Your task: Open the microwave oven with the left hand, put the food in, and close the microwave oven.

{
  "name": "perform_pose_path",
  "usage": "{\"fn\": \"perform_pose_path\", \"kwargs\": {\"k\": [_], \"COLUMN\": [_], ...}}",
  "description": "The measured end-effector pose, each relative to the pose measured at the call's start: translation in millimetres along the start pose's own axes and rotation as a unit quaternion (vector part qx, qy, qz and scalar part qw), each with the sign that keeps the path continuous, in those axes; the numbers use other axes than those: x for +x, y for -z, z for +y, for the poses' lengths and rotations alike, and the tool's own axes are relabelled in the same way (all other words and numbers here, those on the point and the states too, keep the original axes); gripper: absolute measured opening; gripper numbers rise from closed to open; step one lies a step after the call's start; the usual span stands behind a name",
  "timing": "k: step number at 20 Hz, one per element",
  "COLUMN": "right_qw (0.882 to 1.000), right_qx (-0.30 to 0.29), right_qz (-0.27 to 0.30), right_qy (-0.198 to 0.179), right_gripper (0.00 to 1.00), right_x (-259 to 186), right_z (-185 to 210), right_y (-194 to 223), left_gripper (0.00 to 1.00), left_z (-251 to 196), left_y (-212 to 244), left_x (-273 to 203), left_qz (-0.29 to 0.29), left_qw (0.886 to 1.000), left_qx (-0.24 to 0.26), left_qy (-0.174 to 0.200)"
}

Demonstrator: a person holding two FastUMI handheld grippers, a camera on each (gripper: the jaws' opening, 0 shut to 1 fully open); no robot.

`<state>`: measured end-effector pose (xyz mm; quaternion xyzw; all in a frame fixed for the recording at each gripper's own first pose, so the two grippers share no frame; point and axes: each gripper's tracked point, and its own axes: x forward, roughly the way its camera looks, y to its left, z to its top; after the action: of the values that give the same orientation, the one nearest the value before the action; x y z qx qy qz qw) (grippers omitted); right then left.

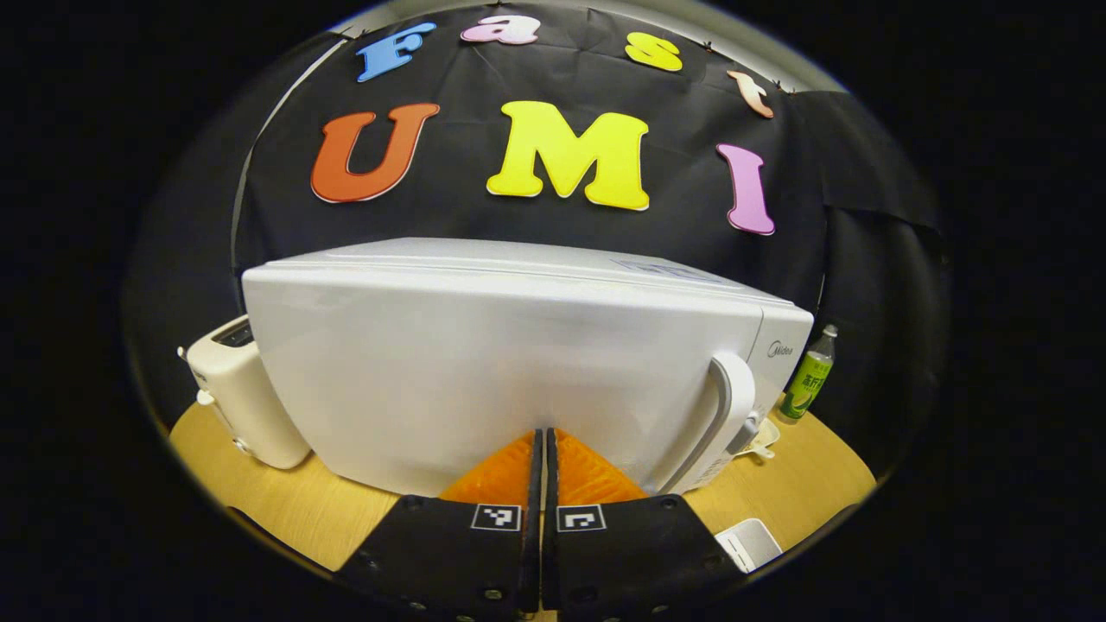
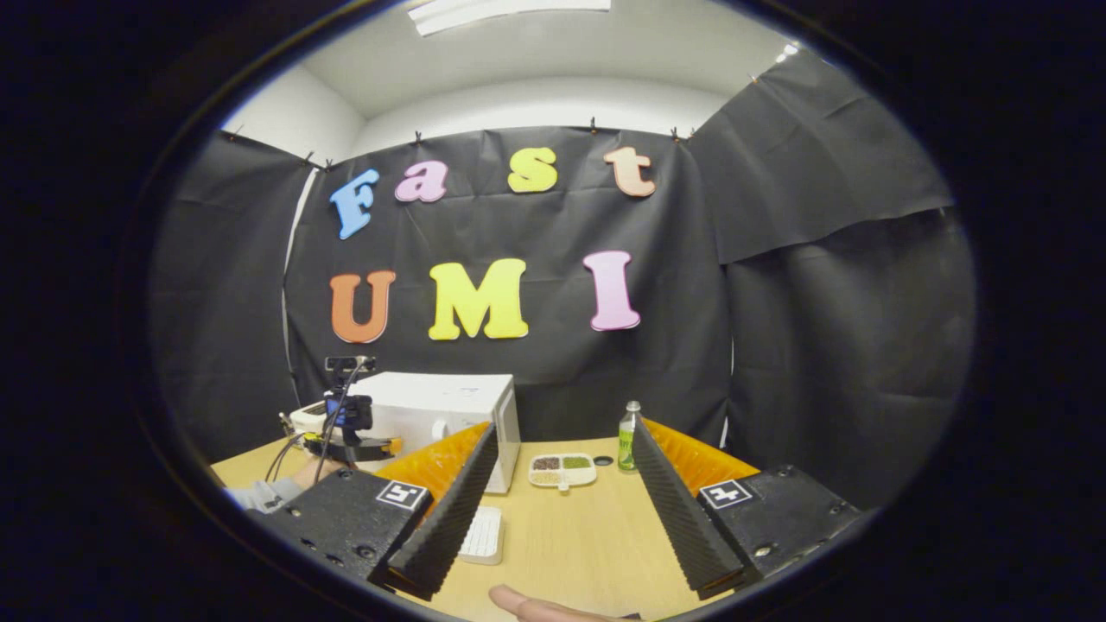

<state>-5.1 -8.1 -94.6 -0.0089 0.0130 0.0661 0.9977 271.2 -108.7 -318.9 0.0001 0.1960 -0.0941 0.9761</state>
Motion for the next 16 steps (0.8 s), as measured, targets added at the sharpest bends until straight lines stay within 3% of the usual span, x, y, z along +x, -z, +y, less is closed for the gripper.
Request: {"fn": "perform_pose_path", "kwargs": {"k": [1,3,4,6,7,10,11,12,13,14,15,16], "right_qw": [1.000,1.000,1.000,1.000,1.000,1.000,1.000,1.000,1.000,0.999,0.999,0.999], "right_qx": [0.005,0.014,0.020,0.027,0.027,0.017,0.012,0.006,0.003,0.001,0.001,0.002], "right_qz": [0.000,0.001,0.004,0.007,0.009,0.003,0.000,-0.003,-0.006,-0.008,-0.012,-0.017], "right_qy": [-0.004,-0.012,-0.014,-0.008,-0.002,0.013,0.017,0.021,0.027,0.032,0.036,0.038], "right_gripper": [0.92,0.92,0.99,0.99,0.99,0.99,0.99,0.99,0.91,0.91,0.91,0.92], "right_x": [-6,-19,-24,-32,-37,-49,-52,-55,-57,-60,-63,-66], "right_z": [2,7,7,5,4,2,1,0,-2,-5,-6,-6], "right_y": [0,5,8,11,11,5,2,-2,-5,-9,-14,-20], "left_gripper": [0.03,0.17,0.27,0.61,0.86,0.94,0.87,0.96,0.96,0.86,0.95,0.95], "left_z": [2,6,3,-3,-5,-14,-20,-26,-33,-34,-33,-33], "left_y": [-2,-8,-7,-7,-11,-36,-48,-55,-61,-67,-78,-88], "left_x": [-11,-32,-45,-75,-90,-133,-149,-163,-178,-195,-211,-228], "left_qz": [-0.005,-0.015,-0.014,-0.016,-0.021,-0.047,-0.059,-0.060,-0.059,-0.060,-0.070,-0.078], "left_qw": [1.000,1.000,1.000,1.000,1.000,0.999,0.998,0.998,0.998,0.998,0.997,0.997], "left_qx": [0.004,0.011,0.009,0.002,0.002,0.003,-0.001,-0.012,-0.018,-0.016,-0.009,-0.002], "left_qy": [-0.007,-0.018,-0.015,-0.015,-0.017,-0.011,-0.002,0.008,0.020,0.018,0.013,0.008]}}
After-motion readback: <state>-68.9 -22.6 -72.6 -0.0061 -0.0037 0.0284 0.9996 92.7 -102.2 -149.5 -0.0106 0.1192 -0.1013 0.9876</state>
